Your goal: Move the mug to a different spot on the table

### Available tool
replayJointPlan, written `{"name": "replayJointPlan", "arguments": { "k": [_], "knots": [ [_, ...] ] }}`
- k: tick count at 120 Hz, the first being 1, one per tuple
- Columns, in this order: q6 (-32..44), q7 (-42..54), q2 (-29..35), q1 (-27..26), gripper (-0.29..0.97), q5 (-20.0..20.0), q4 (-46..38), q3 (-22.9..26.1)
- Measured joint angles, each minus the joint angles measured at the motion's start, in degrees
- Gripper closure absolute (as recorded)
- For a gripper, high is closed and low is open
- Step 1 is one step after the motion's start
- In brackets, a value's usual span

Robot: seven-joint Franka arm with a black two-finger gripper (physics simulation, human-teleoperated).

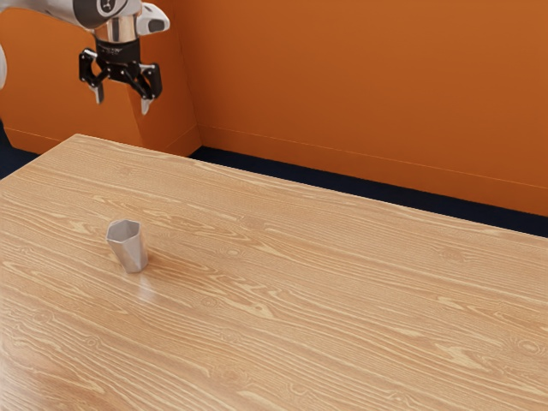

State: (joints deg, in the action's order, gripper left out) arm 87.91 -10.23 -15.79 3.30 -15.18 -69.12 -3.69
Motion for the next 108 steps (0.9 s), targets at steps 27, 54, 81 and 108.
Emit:
{"name": "replayJointPlan", "arguments": {
  "k": [27, 54, 81, 108],
  "knots": [
    [1.32, -0.88, -1.61, 3.87, 0.0, 3.2, -1.55, -0.14],
    [4.62, -3.41, -3.27, 5.29, 0.0, 10.15, -10.18, -3.93],
    [16.02, -8.29, -3.17, 5.09, 0.0, 19.27, -19.43, -9.69],
    [25.89, -16.28, -3.35, 4.97, 0.0, 21.65, -26.25, -11.79]
  ]
}}
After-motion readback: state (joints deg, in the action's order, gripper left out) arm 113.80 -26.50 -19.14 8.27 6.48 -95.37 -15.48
